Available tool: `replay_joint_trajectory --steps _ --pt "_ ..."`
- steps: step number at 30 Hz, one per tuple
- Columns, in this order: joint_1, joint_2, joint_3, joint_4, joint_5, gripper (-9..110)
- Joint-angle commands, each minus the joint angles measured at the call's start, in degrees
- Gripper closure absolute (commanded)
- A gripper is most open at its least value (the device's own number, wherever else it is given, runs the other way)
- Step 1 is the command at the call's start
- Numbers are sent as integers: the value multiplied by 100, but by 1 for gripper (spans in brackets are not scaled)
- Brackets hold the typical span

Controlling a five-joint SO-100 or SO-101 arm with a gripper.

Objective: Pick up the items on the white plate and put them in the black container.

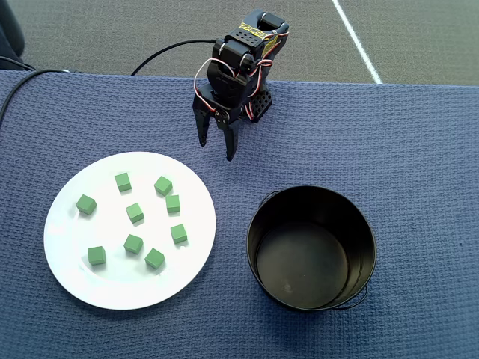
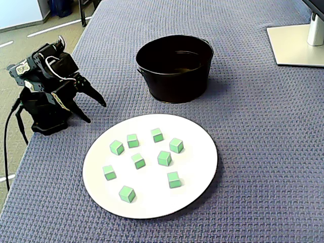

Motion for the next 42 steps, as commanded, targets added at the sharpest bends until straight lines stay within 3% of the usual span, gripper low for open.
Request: replay_joint_trajectory --steps 1,6,13,19,26,30,33,35,42 --pt "229 -193 404 35 -62 75" --pt "343 -185 483 -888 809 79" --pt "729 -105 272 -932 853 80" --pt "712 -422 -1477 -624 1854 79" --pt "308 -4790 -6697 1793 4219 82" --pt "1099 -7075 -8508 2373 6082 85" --pt "1723 -8613 -9360 2514 8077 79" --pt "1925 -9439 -9729 2426 8604 78" --pt "1828 -10529 -9044 1556 8604 77"
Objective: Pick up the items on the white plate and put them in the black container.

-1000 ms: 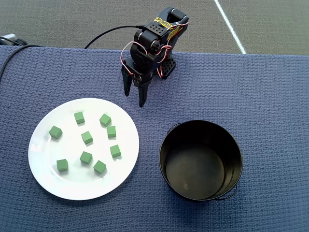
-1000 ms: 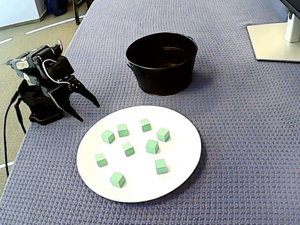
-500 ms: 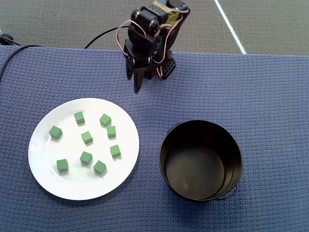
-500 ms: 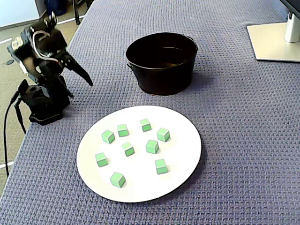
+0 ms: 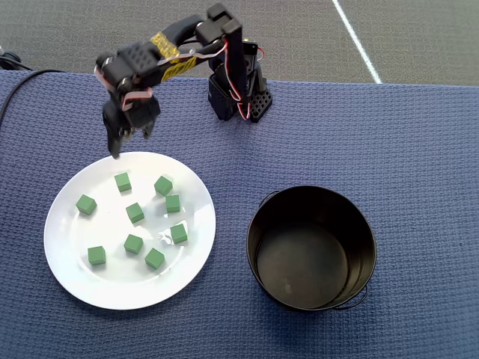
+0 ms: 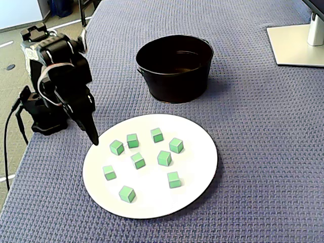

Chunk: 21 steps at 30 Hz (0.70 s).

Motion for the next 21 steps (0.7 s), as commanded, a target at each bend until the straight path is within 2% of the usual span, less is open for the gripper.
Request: replay_joint_trajectory --steps 1,13,21 --pt "-114 -281 202 -299 141 77" --pt "-1037 -571 1222 -1397 149 79" --pt "-1099 -791 1354 -1723 53 84"
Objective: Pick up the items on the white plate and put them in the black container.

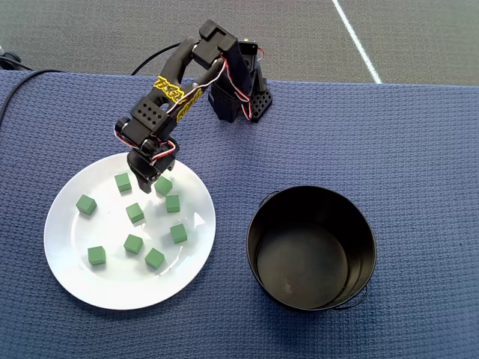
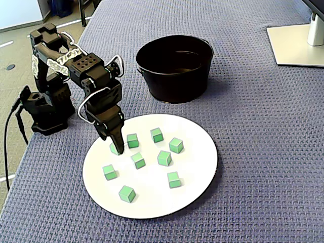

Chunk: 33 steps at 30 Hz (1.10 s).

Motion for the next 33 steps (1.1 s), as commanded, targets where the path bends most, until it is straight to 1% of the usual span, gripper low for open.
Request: replay_joint_trajectory --steps 1,9,17,20,21,25,28,30,33 --pt "-9 35 0 -193 -105 84" --pt "-158 -53 123 -325 -9 85" --pt "-220 -79 290 -554 158 90" --pt "-211 -44 360 -668 158 95" --pt "-202 -26 378 -703 158 102" --pt "-193 123 466 -729 167 101" --pt "-193 510 475 -606 105 102" --pt "-343 1090 281 -404 -62 102" --pt "-1125 2241 -316 -105 -870 102"
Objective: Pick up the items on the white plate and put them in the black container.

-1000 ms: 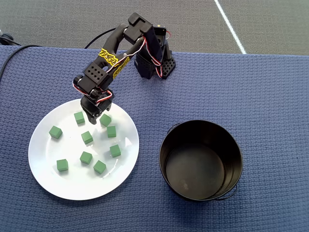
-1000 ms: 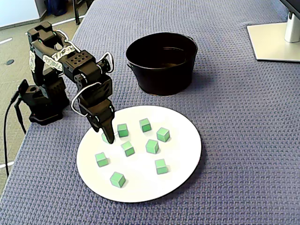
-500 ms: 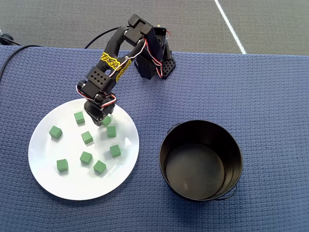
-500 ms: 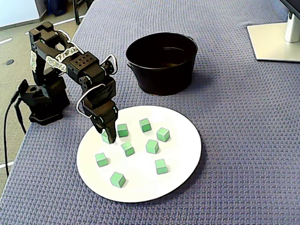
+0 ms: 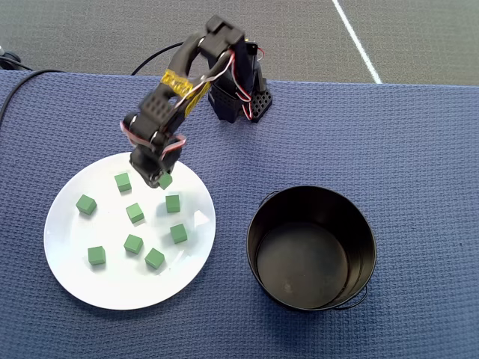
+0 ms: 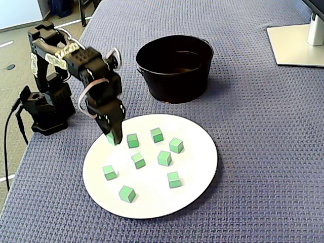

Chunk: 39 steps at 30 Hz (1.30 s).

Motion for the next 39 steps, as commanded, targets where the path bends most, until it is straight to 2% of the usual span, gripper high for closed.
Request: replay_joint_trajectory --steps 1,3,7,12,17,23,31,35,39 --pt "-1046 1556 -888 308 -1055 102" --pt "-2013 2153 -1389 325 -1960 102" --pt "-3753 2039 -2672 281 -3138 102" --pt "-4623 606 -3946 202 -4131 102" --pt "-4922 -334 -3463 -70 -3700 102" --pt "-5089 -501 -1028 -2021 -3516 102" --pt "-5247 -571 -914 -2241 -3305 102" --pt "-5186 -281 -905 -2259 -3313 84" --pt "-5062 352 -1283 -1907 -3155 76"
